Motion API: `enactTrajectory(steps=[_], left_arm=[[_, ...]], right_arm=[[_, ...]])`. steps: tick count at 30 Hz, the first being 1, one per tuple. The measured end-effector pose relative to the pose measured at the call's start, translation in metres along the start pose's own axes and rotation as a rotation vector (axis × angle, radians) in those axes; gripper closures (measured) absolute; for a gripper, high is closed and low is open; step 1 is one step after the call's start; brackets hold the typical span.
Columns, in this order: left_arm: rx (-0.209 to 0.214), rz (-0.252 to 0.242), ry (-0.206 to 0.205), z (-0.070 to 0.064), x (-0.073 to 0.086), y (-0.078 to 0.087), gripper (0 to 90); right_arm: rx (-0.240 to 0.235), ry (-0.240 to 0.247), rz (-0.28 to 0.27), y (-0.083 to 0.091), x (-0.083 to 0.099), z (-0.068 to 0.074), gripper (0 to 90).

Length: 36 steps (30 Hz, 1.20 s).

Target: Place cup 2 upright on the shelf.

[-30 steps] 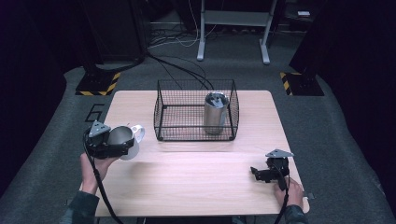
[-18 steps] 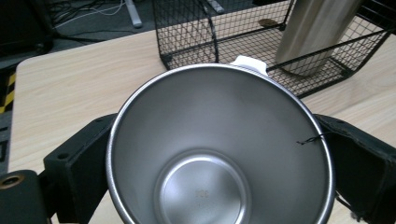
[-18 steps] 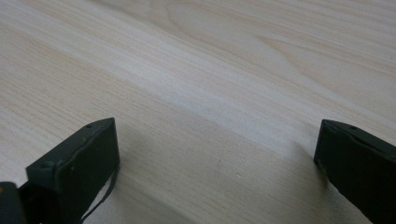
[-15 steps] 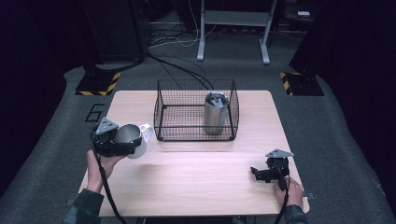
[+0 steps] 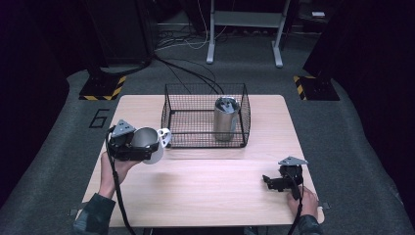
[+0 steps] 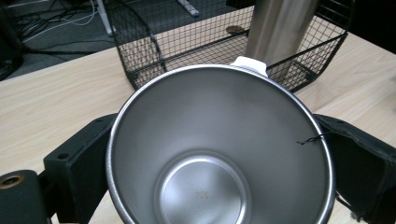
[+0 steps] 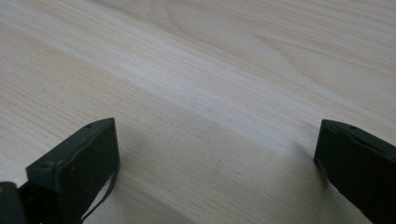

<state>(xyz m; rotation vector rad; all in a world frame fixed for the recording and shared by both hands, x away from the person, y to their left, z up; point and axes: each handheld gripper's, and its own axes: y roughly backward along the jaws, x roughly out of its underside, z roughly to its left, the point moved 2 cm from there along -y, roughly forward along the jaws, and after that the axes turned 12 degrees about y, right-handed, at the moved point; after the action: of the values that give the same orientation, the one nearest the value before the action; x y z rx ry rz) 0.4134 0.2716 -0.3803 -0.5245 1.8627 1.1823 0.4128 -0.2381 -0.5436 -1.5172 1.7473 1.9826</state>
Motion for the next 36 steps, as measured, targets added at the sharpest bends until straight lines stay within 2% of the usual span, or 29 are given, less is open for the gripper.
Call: enactTrajectory(steps=[17,36], left_arm=[[0.056,0.013,-0.039,-0.022,-0.017,-0.017,5.8],[0.085,0.019,-0.082,-0.040,-0.041,-0.035,5.8]], right_arm=[[0.000,0.000,0.000,0.000,0.000,0.000,0.0],[0.000,0.000,0.000,0.000,0.000,0.000,0.0]])
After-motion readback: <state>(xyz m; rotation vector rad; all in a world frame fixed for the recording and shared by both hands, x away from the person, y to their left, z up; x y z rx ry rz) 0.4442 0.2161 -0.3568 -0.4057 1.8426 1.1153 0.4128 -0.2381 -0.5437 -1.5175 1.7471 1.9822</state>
